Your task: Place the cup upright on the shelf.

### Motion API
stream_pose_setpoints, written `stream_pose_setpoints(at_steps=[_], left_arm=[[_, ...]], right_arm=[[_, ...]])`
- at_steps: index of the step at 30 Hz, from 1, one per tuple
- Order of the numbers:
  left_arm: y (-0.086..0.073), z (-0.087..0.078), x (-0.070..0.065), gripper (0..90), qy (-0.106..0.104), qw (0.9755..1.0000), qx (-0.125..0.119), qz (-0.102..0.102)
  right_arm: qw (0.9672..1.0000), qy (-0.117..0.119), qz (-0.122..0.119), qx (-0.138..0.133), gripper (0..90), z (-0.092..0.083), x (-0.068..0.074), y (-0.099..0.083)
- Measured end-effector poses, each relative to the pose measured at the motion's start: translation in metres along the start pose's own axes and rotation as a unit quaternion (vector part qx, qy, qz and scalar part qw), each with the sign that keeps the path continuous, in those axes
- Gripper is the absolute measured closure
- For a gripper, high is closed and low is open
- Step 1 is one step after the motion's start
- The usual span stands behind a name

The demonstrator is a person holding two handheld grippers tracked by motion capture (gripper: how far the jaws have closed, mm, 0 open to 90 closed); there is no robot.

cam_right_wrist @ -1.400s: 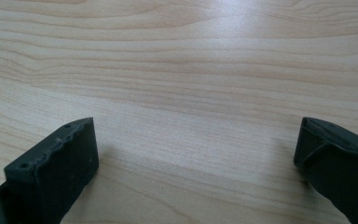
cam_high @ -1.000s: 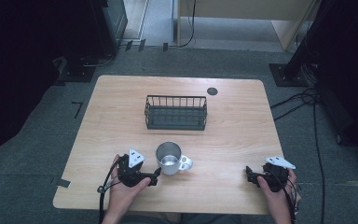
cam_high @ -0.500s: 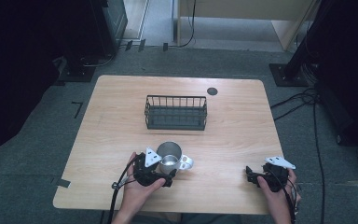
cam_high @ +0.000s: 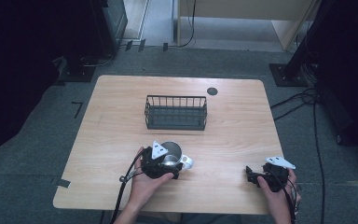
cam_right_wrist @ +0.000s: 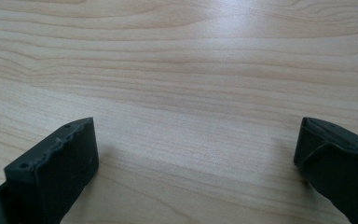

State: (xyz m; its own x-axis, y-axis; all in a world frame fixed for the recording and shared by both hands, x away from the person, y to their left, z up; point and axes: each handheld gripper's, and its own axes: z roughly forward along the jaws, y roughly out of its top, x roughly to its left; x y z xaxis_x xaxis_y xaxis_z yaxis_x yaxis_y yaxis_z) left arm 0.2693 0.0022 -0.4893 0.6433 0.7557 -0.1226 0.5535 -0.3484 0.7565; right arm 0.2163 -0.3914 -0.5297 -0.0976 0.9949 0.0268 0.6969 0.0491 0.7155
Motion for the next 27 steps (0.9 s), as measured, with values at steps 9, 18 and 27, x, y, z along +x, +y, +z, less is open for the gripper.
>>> stream_pose_setpoints(at_steps=[9, 18, 27], left_arm=[[0.003, -0.003, -0.004, 7.9, 0.028, 0.9993, -0.008, 0.025], [0.010, -0.007, -0.003, 8.1, 0.038, 0.9989, -0.012, 0.025], [0.032, -0.015, 0.007, 8.2, 0.054, 0.9984, -0.014, 0.009]], right_arm=[[1.0000, 0.000, 0.000, 0.000, 0.0, 0.000, 0.000, 0.000], [1.0000, 0.000, 0.000, 0.000, 0.0, 0.000, 0.000, 0.000], [1.0000, 0.000, 0.000, 0.000, 0.0, 0.000, 0.000, 0.000]])
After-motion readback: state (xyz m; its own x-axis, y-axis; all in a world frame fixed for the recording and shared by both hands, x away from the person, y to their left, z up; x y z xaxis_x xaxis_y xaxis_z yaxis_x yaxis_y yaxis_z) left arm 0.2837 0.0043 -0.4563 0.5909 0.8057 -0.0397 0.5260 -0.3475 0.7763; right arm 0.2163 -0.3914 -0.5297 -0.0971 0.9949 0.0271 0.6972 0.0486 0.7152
